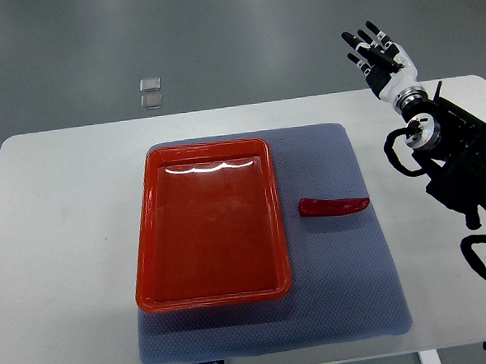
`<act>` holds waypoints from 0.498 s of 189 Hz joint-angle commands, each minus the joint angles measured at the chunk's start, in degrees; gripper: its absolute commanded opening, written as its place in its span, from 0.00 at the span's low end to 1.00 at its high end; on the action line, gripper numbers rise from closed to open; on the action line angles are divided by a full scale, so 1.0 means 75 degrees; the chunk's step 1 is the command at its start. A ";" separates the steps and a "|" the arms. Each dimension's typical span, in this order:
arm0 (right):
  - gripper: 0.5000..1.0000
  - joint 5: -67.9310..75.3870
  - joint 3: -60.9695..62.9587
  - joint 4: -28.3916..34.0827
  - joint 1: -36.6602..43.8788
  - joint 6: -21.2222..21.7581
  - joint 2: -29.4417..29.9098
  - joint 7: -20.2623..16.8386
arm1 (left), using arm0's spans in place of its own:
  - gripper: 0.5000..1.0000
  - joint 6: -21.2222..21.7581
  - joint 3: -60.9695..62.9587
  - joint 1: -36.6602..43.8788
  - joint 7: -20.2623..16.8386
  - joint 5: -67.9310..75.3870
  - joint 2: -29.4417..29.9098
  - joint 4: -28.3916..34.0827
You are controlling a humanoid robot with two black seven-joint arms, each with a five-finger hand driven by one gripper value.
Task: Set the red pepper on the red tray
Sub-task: 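Raise the right hand and rotate it palm-down above the table, then lower the right hand down onto the red chili pepper beside the tray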
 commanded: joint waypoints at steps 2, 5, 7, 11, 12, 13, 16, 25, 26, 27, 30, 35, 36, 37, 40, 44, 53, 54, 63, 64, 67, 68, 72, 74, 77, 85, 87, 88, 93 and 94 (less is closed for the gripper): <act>0.83 -0.0136 -0.0402 0.0390 0.0084 -0.0369 -0.0181 -0.0045 | 1.00 0.0000 0.0000 0.0000 0.0000 -0.0002 0.0000 0.0002; 0.83 -0.0182 -0.0531 0.0576 0.0131 -0.0428 -0.0227 -0.0045 | 1.00 0.0000 0.0000 0.0000 0.0000 -0.0002 0.0000 0.0002; 0.83 -0.0229 -0.0601 0.0682 0.0142 -0.0474 -0.0239 -0.0045 | 1.00 0.0000 0.0000 0.0000 0.0000 -0.0002 0.0000 0.0002; 0.83 -0.0299 -0.0753 0.0869 0.0154 -0.0533 -0.0309 -0.0045 | 1.00 0.0000 0.0000 0.0000 0.0000 -0.0002 0.0000 0.0002; 0.83 -0.0300 -0.0754 0.0870 0.0154 -0.0533 -0.0310 -0.0045 | 1.00 0.0000 0.0000 0.0000 0.0000 -0.0002 0.0000 0.0002; 0.83 -0.0346 -0.0824 0.0963 0.0166 -0.0568 -0.0333 -0.0045 | 1.00 0.0000 0.0000 0.0000 0.0000 -0.0002 0.0000 0.0002; 0.83 -0.0405 -0.0906 0.1058 0.0178 -0.0592 -0.0368 -0.0045 | 1.00 0.0000 0.0000 0.0000 0.0000 -0.0002 0.0000 0.0002; 0.83 -0.0792 -0.1340 0.1562 0.0236 -0.0592 -0.0509 -0.0045 | 1.00 0.0000 0.0000 0.0000 0.0000 -0.0002 0.0000 0.0002; 0.83 -0.0908 -0.1433 0.1643 0.0248 -0.0580 -0.0544 -0.0045 | 1.00 0.0000 0.0000 0.0000 0.0000 -0.0002 0.0000 0.0002; 0.83 -0.0909 -0.1434 0.1644 0.0248 -0.0580 -0.0544 -0.0045 | 1.00 0.0000 0.0000 0.0000 0.0000 -0.0002 0.0000 0.0002; 0.83 -0.1131 -0.1620 0.1772 0.0260 -0.0569 -0.0626 -0.0045 | 1.00 0.0000 0.0000 0.0000 0.0000 -0.0002 0.0000 0.0002; 0.83 -0.1413 -0.1820 0.1878 0.0271 -0.0545 -0.0731 -0.0045 | 1.00 0.0000 0.0000 0.0000 0.0000 -0.0002 0.0000 0.0002; 0.83 -0.1564 -0.1913 0.1936 0.0295 -0.0534 -0.0790 -0.0045 | 1.00 0.0000 0.0000 0.0000 0.0000 -0.0002 0.0000 0.0002; 0.83 -0.1565 -0.1914 0.1937 0.0295 -0.0533 -0.0790 -0.0045 | 1.00 0.0000 0.0000 0.0000 0.0000 -0.0002 0.0000 0.0002; 0.83 -0.1706 -0.2020 0.1995 0.0307 -0.0522 -0.0849 -0.0045 | 1.00 0.0012 0.0000 0.0000 0.0000 -0.0002 0.0000 0.0002; 0.83 -0.2220 -0.2335 0.2135 0.0353 -0.0417 -0.1012 -0.0045 | 1.00 0.0000 0.0000 0.0000 0.0000 -0.0002 0.0000 0.0002; 0.83 -0.2888 -0.2687 0.2335 0.0435 -0.0206 -0.1223 -0.0045 | 1.00 0.0000 0.0000 0.0000 0.0000 -0.0002 0.0000 0.0002; 0.83 -0.2890 -0.2687 0.2335 0.0436 -0.0205 -0.1224 -0.0045 | 1.00 0.0000 0.0000 0.0000 0.0000 -0.0002 0.0000 0.0002; 0.83 -0.3556 -0.3085 0.2663 0.0529 -0.0030 -0.1481 -0.0057 | 1.00 0.0000 0.0000 0.0000 0.0000 -0.0002 0.0000 0.0002; 0.83 -0.3558 -0.3086 0.2663 0.0529 -0.0029 -0.1481 -0.0057 | 1.00 0.0000 0.0000 0.0000 0.0000 -0.0002 0.0000 0.0002; 0.83 -0.3791 -0.3214 0.2826 0.0553 0.0006 -0.1621 -0.0057 | 1.00 0.0000 0.0000 0.0000 0.0000 -0.0002 0.0000 0.0002; 0.83 -0.3792 -0.3215 0.2827 0.0553 0.0006 -0.1622 -0.0057 | 1.00 0.0000 0.0000 0.0000 0.0000 -0.0002 0.0000 0.0002; 0.83 -0.4003 -0.3332 0.3003 0.0576 0.0053 -0.1774 -0.0057 | 1.00 0.0000 0.0000 0.0000 0.0000 -0.0002 0.0000 0.0002; 0.83 -0.4108 -0.3402 0.3109 0.0576 0.0076 -0.1845 -0.0057 | 1.00 0.0000 0.0000 0.0000 0.0000 -0.0002 0.0000 0.0002; 0.83 -0.4214 -0.3484 0.3226 0.0576 0.0088 -0.1927 -0.0057 | 1.00 0.0000 0.0000 0.0000 0.0000 -0.0002 0.0000 0.0002; 0.83 -0.4624 -0.3859 0.3683 0.0623 0.0205 -0.2231 -0.0069 | 1.00 0.0000 0.0000 0.0000 0.0000 -0.0002 0.0000 0.0002; 0.83 -0.4718 -0.3965 0.3800 0.0646 0.0240 -0.2290 -0.0057 | 1.00 0.0000 0.0000 0.0000 0.0000 -0.0002 0.0000 0.0002; 0.83 -0.4810 -0.4058 0.3916 0.0681 0.0275 -0.2360 -0.0069 | 1.00 0.0000 0.0000 0.0000 0.0000 -0.0002 0.0000 0.0002; 0.83 -0.5011 -0.4270 0.4128 0.0752 0.0346 -0.2489 -0.0069 | 1.00 0.0012 0.0000 0.0000 0.0000 -0.0002 0.0000 0.0002; 0.83 -0.5103 -0.4374 0.4244 0.0787 0.0392 -0.2547 -0.0069 | 1.00 0.0000 0.0000 0.0000 0.0000 -0.0002 0.0000 0.0002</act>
